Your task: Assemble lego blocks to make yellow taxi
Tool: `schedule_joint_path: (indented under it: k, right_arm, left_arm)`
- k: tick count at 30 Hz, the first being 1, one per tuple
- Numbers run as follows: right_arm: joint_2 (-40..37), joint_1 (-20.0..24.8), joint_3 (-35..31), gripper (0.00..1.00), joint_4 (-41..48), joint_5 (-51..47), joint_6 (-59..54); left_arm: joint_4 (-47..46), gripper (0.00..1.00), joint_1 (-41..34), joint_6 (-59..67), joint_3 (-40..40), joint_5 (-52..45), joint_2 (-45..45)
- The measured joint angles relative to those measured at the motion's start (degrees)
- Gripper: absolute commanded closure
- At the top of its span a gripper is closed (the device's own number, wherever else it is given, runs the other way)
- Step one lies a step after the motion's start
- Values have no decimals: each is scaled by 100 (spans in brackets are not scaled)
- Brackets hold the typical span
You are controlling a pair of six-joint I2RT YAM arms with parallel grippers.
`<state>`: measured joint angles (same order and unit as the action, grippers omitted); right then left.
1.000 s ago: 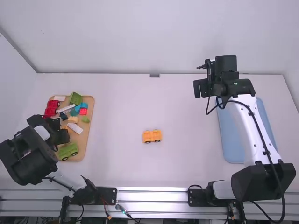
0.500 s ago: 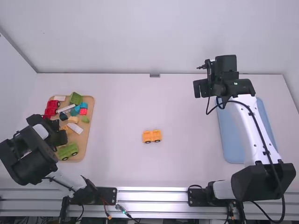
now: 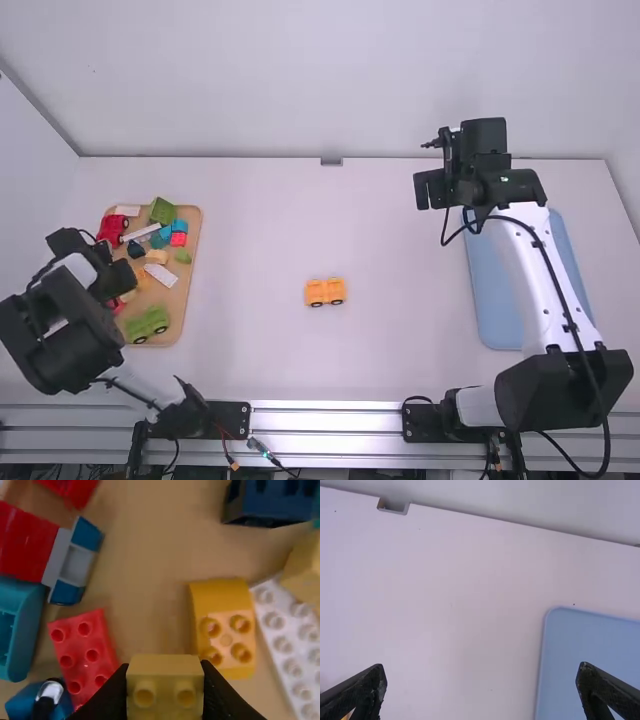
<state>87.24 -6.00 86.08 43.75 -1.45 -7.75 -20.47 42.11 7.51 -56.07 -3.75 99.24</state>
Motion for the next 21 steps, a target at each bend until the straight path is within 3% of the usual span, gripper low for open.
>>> schedule_joint_path:
  k: [7, 12, 21]
  right_arm:
    - [-2, 0, 0, 1, 37, 4, 0]
    - [-2, 0, 0, 1, 39, 13, 11]
    - [0, 0, 0, 1, 92, -4, 0]
  left_arm:
    - [-39, 98, -1150, -63, 216, 20, -984]
    - [-686, 98, -2734, 1088, 258, -361, -1519]
    - [-931, 98, -5176, 3003, 262, -557, -1478]
